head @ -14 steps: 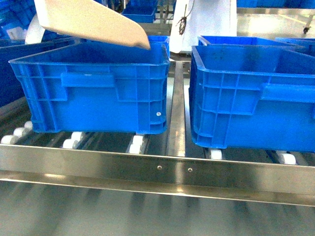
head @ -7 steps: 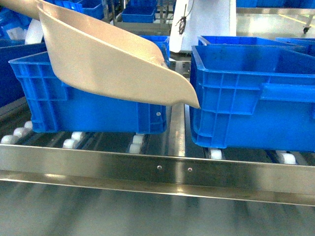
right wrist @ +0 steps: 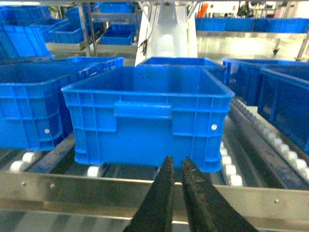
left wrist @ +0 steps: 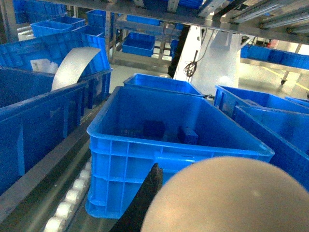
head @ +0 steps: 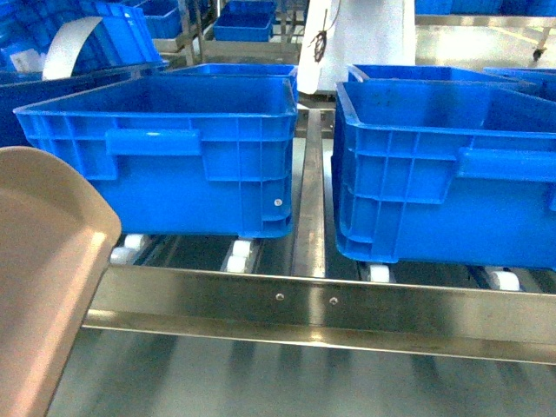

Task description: Place part in tray to right shelf

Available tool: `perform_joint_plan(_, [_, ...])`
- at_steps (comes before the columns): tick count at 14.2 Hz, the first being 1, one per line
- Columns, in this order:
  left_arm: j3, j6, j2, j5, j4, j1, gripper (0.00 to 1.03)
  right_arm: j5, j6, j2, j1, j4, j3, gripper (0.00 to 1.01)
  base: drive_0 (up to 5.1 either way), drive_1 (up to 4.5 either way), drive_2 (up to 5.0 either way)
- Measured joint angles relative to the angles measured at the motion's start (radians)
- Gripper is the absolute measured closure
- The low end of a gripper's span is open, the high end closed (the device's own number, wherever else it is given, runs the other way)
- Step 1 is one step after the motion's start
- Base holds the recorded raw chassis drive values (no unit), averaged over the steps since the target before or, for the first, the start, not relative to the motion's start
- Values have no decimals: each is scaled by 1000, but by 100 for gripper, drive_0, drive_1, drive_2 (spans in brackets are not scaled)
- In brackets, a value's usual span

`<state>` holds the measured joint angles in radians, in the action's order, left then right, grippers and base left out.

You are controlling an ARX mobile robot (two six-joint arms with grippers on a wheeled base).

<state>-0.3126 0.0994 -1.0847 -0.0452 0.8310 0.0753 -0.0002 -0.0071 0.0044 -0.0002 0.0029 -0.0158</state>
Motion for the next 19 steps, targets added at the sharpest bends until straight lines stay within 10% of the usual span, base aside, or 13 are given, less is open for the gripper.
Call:
perform_joint_plan(5, [226, -78, 231, 42, -135, -76, 91, 0, 3, 0, 0, -7, 3, 99, 0, 0, 0])
perform_joint_plan(19, [298, -82, 749, 45, -500, -76, 91, 0, 3, 0, 0, -7, 3, 99, 0, 0, 0])
